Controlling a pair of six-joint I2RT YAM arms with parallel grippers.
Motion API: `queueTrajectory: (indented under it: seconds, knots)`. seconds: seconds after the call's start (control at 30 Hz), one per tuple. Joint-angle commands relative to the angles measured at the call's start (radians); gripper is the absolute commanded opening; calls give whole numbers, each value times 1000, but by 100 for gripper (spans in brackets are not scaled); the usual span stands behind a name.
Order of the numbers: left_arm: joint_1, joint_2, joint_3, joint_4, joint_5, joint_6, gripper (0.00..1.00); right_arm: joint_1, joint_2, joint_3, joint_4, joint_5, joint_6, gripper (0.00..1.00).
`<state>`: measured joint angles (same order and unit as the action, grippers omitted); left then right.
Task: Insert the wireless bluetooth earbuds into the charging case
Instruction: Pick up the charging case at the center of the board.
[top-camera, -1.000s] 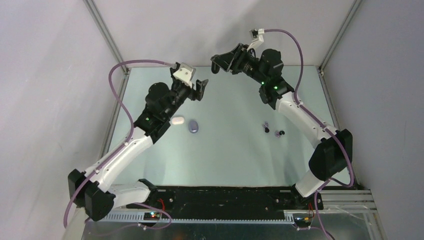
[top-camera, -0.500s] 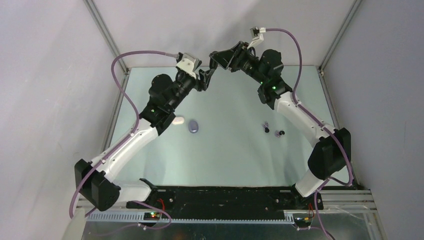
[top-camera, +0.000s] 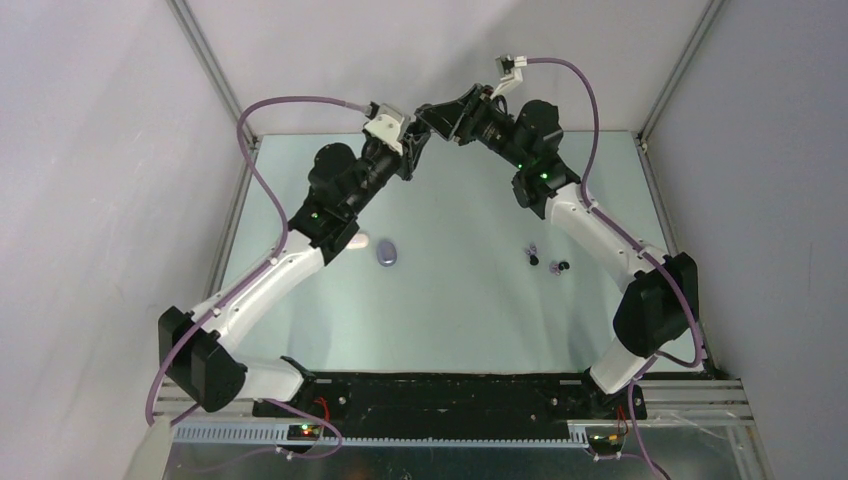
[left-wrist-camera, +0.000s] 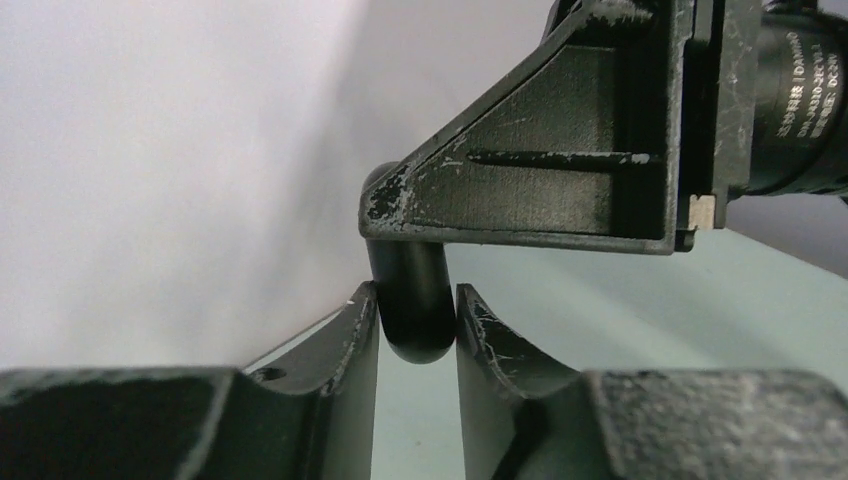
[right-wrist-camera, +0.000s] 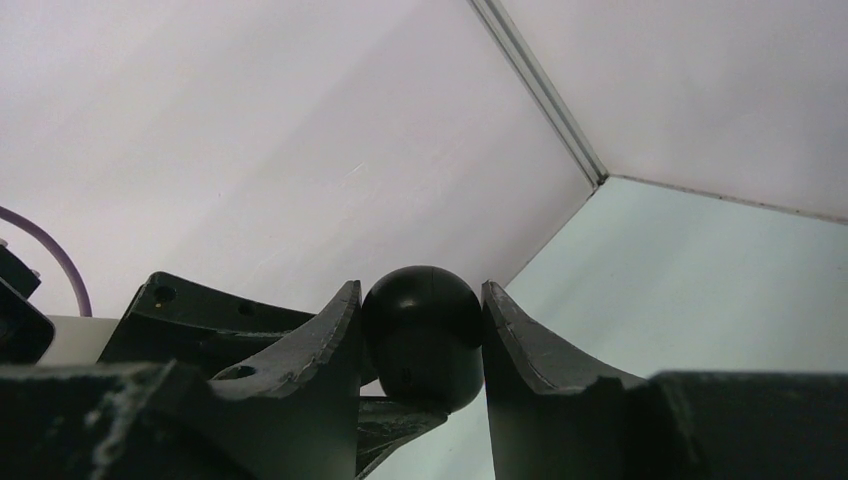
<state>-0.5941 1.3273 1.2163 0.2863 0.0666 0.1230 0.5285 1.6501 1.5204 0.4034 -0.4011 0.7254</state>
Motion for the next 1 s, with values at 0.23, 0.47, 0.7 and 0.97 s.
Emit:
queueTrajectory:
  seconds: [0.23,0.47,0.7,0.97]
  knots:
    - [-3,-15,11,76,-49,167,0,2,-16,16,46,-76,-64,66]
    - [4,-81,-92,95,-47,511,0,-116,-54,29,-52,-165,-70,99]
    - [25,-92,-334,354,-3,1141,0,-220,59,209,-468,-537,-104,81]
    - [52,53,-424,841,164,1521,0,-201,209,313,-573,-796,-139,65]
